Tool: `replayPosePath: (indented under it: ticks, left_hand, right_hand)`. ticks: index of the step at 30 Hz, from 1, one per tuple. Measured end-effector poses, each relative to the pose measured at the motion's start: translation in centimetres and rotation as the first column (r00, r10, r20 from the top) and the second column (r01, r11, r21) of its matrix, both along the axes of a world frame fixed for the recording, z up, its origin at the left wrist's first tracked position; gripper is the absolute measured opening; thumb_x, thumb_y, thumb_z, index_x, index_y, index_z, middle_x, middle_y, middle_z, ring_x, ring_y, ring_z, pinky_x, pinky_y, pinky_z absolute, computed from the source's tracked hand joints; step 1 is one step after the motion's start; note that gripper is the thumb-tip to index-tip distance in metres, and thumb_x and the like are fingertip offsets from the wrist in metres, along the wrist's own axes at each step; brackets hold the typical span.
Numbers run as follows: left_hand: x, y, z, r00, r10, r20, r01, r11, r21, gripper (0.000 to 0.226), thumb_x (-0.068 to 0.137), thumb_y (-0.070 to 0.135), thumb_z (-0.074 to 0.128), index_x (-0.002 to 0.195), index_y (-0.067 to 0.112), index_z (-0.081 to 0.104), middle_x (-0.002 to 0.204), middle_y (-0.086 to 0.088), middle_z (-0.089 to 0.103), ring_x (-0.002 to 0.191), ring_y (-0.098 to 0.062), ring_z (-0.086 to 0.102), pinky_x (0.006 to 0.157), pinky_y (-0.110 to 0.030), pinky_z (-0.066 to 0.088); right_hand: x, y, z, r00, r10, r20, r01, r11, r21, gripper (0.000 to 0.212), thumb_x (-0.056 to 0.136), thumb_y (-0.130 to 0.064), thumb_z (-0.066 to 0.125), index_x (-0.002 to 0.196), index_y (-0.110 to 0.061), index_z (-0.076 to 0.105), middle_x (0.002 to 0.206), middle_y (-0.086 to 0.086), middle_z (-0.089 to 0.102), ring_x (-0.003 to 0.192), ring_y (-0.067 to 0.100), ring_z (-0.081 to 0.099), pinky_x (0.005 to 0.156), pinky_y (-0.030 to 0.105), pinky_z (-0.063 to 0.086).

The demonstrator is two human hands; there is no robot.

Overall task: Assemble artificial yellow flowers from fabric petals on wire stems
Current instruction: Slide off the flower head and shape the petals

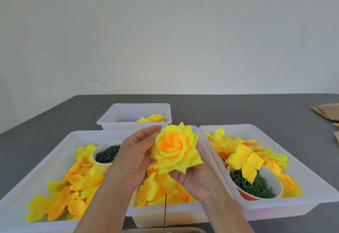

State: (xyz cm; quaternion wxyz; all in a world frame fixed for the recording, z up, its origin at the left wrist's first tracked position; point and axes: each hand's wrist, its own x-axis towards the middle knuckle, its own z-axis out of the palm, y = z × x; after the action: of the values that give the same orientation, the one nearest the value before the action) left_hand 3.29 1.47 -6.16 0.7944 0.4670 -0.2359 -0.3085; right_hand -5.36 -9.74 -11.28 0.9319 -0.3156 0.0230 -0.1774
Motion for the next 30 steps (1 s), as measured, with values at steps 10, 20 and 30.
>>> replayPosePath:
  ticks: [10, 20, 30]
  left_hand:
    - [0.2, -0.2, -1.3, 0.998, -0.032, -0.045, 0.031, 0.999, -0.036, 0.046, 0.072, 0.017, 0.059, 0.113, -0.003, 0.061, 0.096, -0.017, 0.07, 0.08, -0.024, 0.066, 0.064, -0.035, 0.057]
    - [0.0, -0.5, -1.9, 0.995, -0.034, -0.094, 0.029, 0.998, -0.049, 0.043, 0.072, 0.012, 0.059, 0.11, -0.007, 0.061, 0.096, -0.019, 0.07, 0.08, -0.022, 0.069, 0.068, -0.031, 0.059]
    - [-0.1, -1.0, -2.3, 0.99, 0.008, -0.143, -0.015, 0.999, -0.046, 0.027, 0.069, 0.007, 0.062, 0.095, -0.001, 0.067, 0.086, -0.015, 0.073, 0.074, -0.021, 0.071, 0.06, -0.028, 0.058]
  right_hand:
    - [0.5, 0.3, -0.4, 0.999, 0.043, 0.032, -0.047, 0.986, 0.162, 0.067, 0.01, -0.012, 0.097, 0.072, -0.002, 0.075, 0.077, 0.014, 0.069, 0.054, 0.021, 0.061, 0.042, 0.023, 0.048]
    - [0.5, -0.4, -1.2, 1.0, 0.021, -0.02, -0.015, 0.965, 0.262, 0.058, 0.023, 0.009, 0.09, 0.078, 0.005, 0.071, 0.072, 0.017, 0.064, 0.049, 0.022, 0.057, 0.043, 0.026, 0.049]
    - [1.1, -0.7, -0.8, 0.989, -0.075, -0.126, 0.101, 0.973, 0.209, 0.014, 0.063, 0.003, 0.057, 0.072, 0.003, 0.068, 0.073, 0.016, 0.061, 0.055, 0.022, 0.056, 0.049, 0.025, 0.048]
